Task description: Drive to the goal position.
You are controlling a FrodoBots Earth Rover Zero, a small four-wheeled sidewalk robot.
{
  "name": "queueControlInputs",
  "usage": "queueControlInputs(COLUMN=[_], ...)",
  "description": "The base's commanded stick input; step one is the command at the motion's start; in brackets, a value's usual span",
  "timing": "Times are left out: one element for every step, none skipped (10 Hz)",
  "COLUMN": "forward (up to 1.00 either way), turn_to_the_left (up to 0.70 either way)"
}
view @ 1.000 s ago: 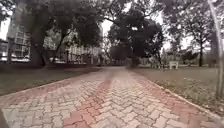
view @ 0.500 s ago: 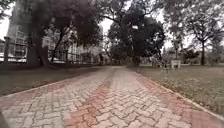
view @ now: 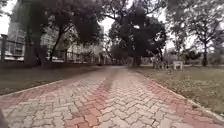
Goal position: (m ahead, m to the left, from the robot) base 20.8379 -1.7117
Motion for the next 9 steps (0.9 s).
queueControlInputs(forward=[0.70,0.70,0.70,0.70,0.70,0.70,0.70,0.70,0.70], turn_to_the_left=[0.00,0.00,0.00,0.00,0.00,0.00,0.00,0.00,0.00])
